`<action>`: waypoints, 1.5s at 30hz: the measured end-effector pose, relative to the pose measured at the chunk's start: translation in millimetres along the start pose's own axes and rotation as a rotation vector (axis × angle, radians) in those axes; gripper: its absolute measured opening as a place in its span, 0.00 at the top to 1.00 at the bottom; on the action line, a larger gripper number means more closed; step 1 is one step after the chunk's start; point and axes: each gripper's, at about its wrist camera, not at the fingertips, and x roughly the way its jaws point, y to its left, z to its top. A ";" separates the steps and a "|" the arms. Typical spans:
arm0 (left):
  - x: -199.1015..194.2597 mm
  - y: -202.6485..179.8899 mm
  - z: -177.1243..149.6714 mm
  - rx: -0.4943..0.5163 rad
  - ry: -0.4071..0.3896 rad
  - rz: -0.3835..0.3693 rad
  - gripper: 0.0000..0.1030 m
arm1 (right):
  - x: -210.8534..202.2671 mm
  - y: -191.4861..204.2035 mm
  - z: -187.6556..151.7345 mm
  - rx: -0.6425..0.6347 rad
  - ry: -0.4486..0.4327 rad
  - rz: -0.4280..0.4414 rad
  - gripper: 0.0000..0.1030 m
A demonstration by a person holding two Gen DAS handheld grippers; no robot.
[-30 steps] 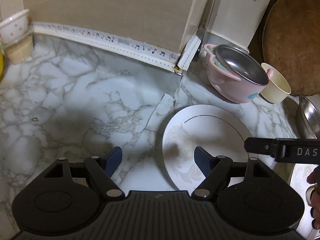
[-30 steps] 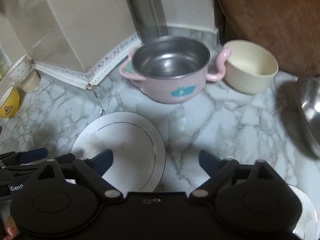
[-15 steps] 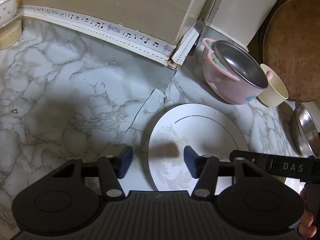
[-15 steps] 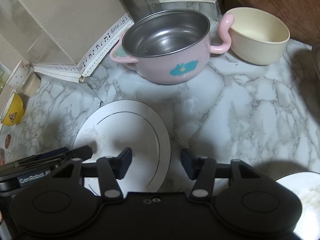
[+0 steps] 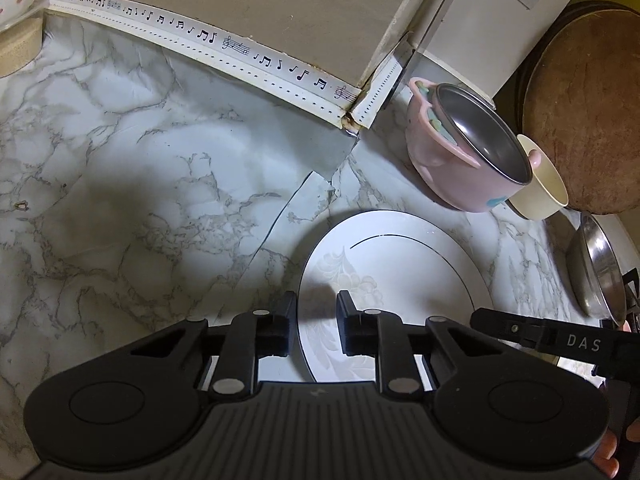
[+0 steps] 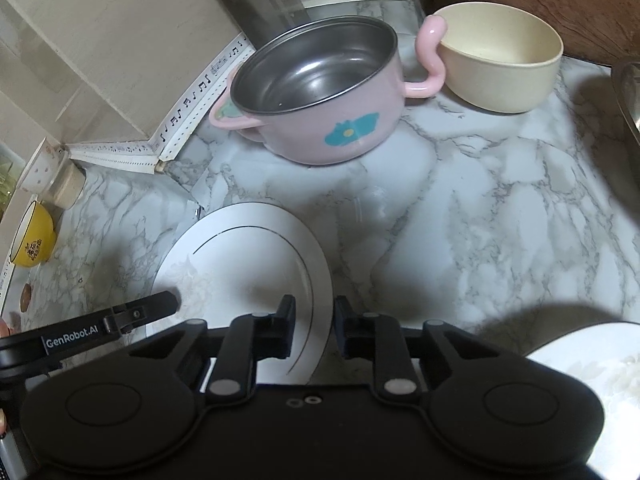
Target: Organize plates and bowls
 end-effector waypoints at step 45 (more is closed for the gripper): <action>-18.1 -195.2 -102.1 0.415 0.104 -0.204 0.80 | -162.5 -152.1 -128.8 0.306 -0.149 -0.147 0.86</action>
